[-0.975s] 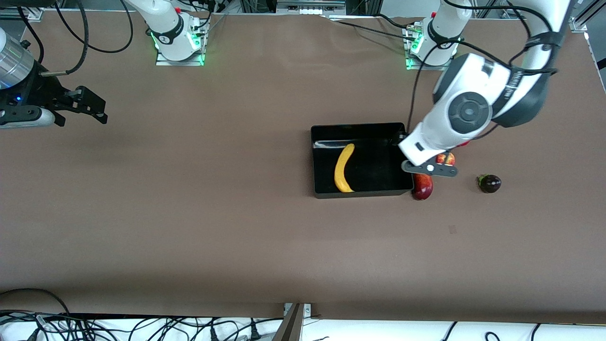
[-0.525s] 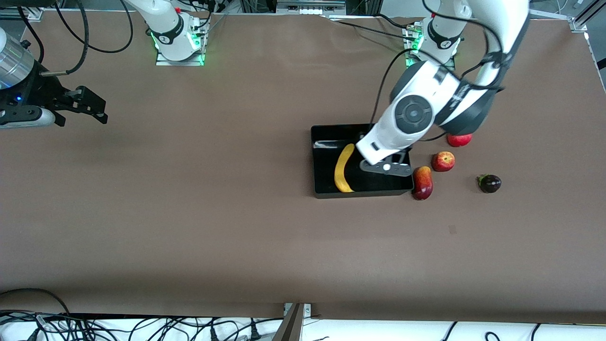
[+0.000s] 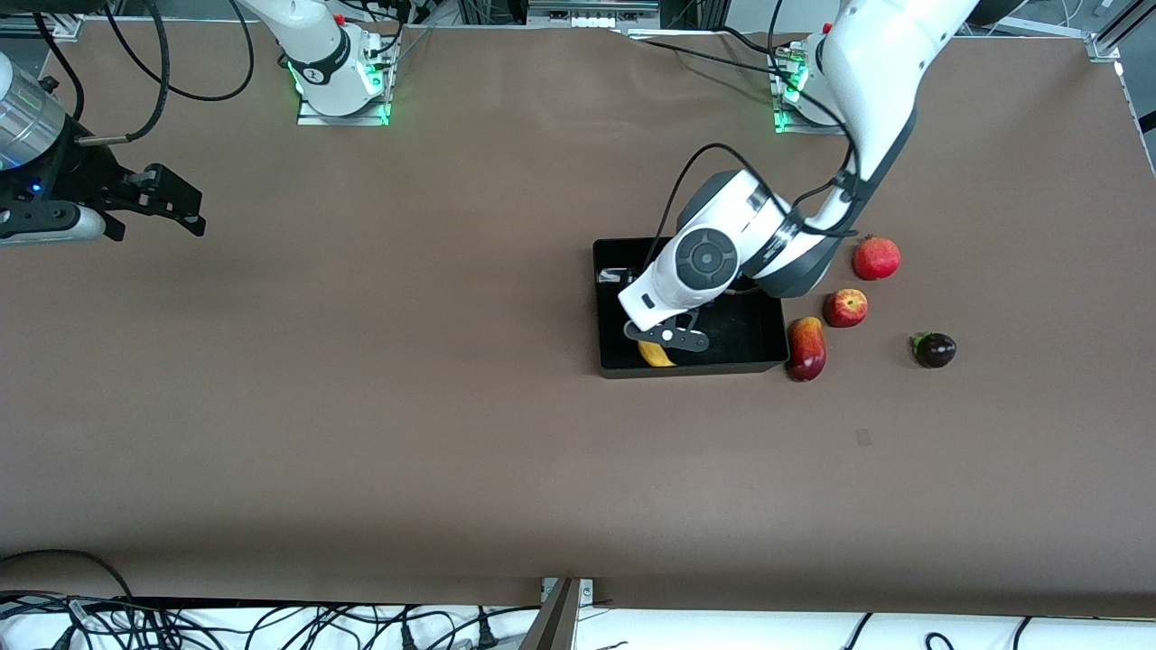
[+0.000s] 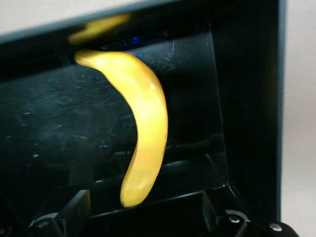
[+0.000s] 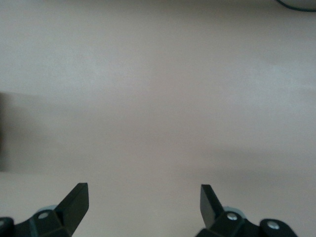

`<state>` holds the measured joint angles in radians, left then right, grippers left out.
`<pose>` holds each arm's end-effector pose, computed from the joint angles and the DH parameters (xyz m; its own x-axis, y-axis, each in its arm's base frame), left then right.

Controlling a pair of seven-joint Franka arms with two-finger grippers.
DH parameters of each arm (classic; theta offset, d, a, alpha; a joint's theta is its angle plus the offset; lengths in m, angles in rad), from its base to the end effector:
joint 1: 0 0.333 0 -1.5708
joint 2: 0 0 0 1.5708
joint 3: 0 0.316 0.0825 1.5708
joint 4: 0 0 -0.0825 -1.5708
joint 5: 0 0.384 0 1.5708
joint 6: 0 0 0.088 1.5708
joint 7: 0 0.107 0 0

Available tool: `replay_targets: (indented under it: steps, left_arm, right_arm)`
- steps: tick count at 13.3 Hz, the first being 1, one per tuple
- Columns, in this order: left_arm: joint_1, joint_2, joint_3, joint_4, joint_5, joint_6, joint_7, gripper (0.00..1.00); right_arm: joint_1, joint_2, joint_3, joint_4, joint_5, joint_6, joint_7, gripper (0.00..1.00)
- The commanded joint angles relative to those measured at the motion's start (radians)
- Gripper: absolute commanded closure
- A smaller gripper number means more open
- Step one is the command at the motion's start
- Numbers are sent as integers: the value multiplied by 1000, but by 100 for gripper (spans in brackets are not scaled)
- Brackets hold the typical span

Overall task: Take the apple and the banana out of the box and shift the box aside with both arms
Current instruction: 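Grasp the yellow banana with the left gripper and lift it out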

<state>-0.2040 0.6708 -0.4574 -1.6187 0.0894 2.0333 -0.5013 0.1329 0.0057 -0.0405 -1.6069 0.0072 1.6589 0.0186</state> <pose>0.5515 -0.3772 0.2494 0.9529 -0.1535 -0.2615 -0.1338 -0.9868 0.0915 0.5618 0.0528 0.6121 0.9963 0.0730 0.0461 0.0735 -0.9973 -0.0078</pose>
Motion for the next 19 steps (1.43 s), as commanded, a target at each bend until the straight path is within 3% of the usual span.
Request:
replay_targets:
  steps: [1,7,8,10,11,12,16,19]
  left_arm:
    - [-8,67,10,26,-4,40,-22,0]
    - [-11,98,10,-7,-2,99,-42,0]
    - [-12,104,10,-7,-2,102,-42,6]
    - [-15,104,10,-10,-2,100,-40,51]
    - [-15,104,11,-18,0,102,-40,67]
    - [-15,104,11,-20,3,100,-39,77]
    - [-6,99,10,-20,1,87,-37,100]
    - [1,78,8,-15,1,77,-36,100]
  right_arm:
    - [-6,-1,7,15,2,-16,3,0]
    - [-6,0,7,15,2,-16,3,0]
    - [-6,-1,7,15,2,-16,3,0]
    - [-6,0,7,15,2,-14,3,0]
    - [-6,0,7,15,2,-14,3,0]
    - [-6,0,7,15,2,-14,3,0]
    - [-6,0,7,15,2,-13,3,0]
    - [-6,0,7,15,2,-14,3,0]
